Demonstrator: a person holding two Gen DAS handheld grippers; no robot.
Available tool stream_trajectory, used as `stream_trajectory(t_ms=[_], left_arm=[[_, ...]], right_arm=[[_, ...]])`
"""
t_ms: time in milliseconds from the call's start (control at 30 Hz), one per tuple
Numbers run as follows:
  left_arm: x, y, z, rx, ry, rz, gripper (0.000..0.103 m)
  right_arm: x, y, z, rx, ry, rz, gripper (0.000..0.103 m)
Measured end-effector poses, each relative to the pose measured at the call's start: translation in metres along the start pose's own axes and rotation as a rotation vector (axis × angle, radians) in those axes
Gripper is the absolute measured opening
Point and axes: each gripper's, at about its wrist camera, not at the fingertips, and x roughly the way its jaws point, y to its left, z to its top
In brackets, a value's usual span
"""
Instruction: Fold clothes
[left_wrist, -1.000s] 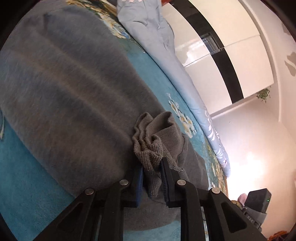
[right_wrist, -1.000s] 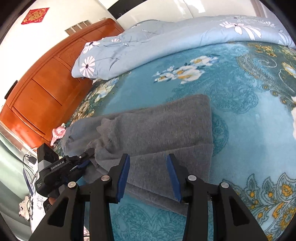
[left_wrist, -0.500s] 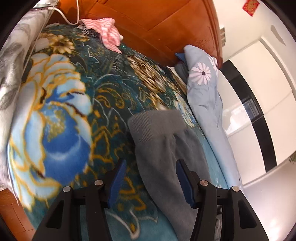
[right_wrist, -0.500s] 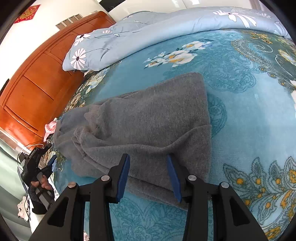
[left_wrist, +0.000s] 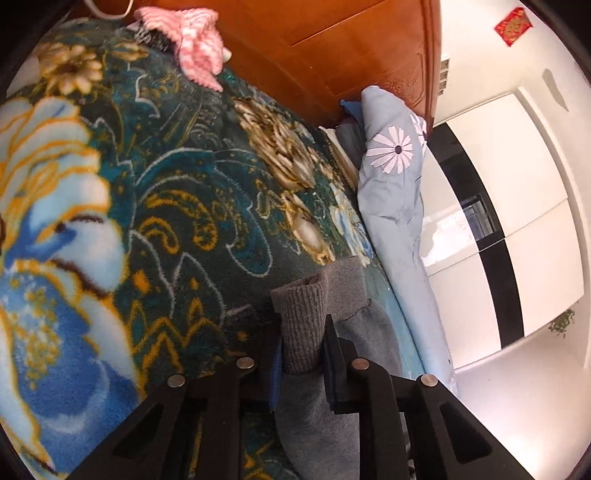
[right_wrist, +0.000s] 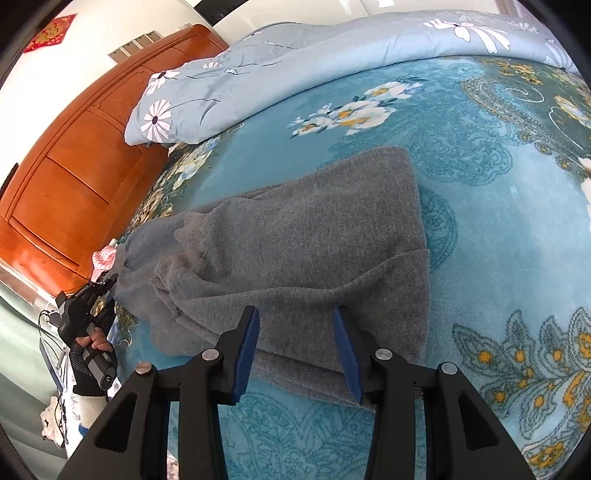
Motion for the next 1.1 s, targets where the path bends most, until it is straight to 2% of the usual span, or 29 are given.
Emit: stream_trajectory(t_ms=[167, 300, 400, 533, 700, 833, 967, 1067, 1100], left_arm=[[-0.028, -0.073, -0.01, 0.178, -0.049, -0.064, 0.019], [-0.052, -0.152, -0.035, 0.345, -0.056, -0.172, 0.019], [-0.059, -0.205, -0.07, 0.464, -0.011, -0.228, 0.019], [-0.05, -0.255, -0.14, 0.619, 0.081, -0.266, 0.019], [-0.011, -0.275, -0.23, 0.704, 0.268, -0.267, 0.019], [0.015, -0.268, -0.279, 0.749, 0.371, -0.21, 0.019], [0.032, -0.252, -0.305, 0.747, 0.446, -0.156, 0.019], [0.029, -0.246, -0.307, 0.745, 0.481, -0.183, 0.027], [0.027, -0.245, -0.307, 0.737, 0.504, -0.205, 0.037]], right_arm=[[-0.02, -0.007, 0.0, 0.017, -0.041, 0.024, 0.043], [-0.035, -0.018, -0.003, 0.02, -0.057, 0.041, 0.043], [-0.045, -0.031, -0.005, 0.039, -0.071, 0.049, 0.043], [-0.059, -0.053, -0.008, 0.078, -0.103, 0.06, 0.043], [-0.071, -0.083, -0.014, 0.131, -0.114, 0.054, 0.043], [-0.075, -0.102, -0.021, 0.175, -0.111, 0.047, 0.043], [-0.074, -0.106, -0.023, 0.186, -0.105, 0.039, 0.043], [-0.073, -0.104, -0.022, 0.178, -0.103, 0.038, 0.043], [-0.073, -0.1, -0.019, 0.175, -0.106, 0.042, 0.043]])
